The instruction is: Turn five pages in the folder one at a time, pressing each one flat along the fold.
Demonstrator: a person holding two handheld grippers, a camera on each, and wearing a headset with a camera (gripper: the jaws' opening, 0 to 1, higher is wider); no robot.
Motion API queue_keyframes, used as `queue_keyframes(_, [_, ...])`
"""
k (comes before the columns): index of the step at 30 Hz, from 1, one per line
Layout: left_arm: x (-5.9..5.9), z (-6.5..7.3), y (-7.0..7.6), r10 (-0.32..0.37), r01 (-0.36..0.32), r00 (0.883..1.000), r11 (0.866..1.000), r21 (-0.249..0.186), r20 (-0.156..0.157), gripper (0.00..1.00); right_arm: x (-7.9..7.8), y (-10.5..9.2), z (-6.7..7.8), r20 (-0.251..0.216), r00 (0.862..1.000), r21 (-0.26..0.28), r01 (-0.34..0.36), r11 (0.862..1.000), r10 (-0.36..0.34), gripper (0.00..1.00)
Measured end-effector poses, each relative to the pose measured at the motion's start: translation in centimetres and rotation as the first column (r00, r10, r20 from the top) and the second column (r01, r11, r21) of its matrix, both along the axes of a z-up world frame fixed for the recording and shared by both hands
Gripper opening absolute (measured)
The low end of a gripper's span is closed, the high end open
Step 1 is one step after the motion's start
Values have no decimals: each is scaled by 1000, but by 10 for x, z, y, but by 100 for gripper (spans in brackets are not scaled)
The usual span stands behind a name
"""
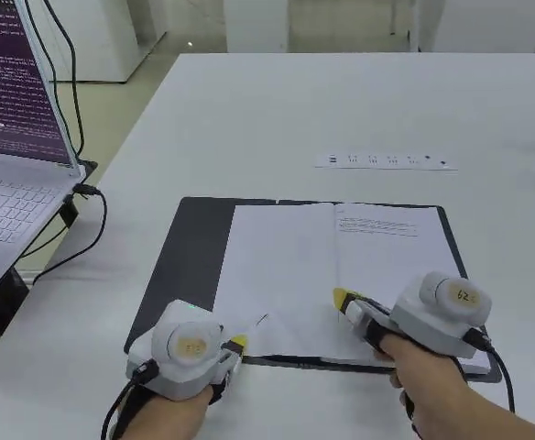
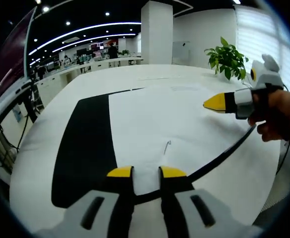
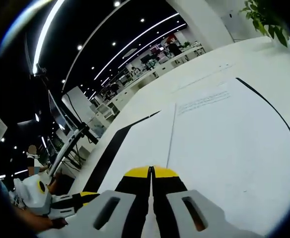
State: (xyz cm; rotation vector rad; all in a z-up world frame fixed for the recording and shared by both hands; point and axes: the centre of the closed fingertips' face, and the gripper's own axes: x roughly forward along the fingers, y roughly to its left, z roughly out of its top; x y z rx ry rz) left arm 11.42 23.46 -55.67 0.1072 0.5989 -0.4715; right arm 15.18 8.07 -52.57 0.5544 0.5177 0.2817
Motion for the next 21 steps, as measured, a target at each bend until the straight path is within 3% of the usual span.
queue_keyframes(3, [0,0,-1,-15,15,1000,1000,2,22,19,12,2,-3,10,1000,-37,-23,999,23,0])
queue_keyframes(9, [1,0,-1,-17,17,1000,1000,7,18,19,29,2,-12,1,999,-88,-42,995,42,0])
queue_keyframes(21, [1,0,-1,-8,8,999,1000,-15,35,19,56,0,-15,27,997,-131,-70,989,75,0])
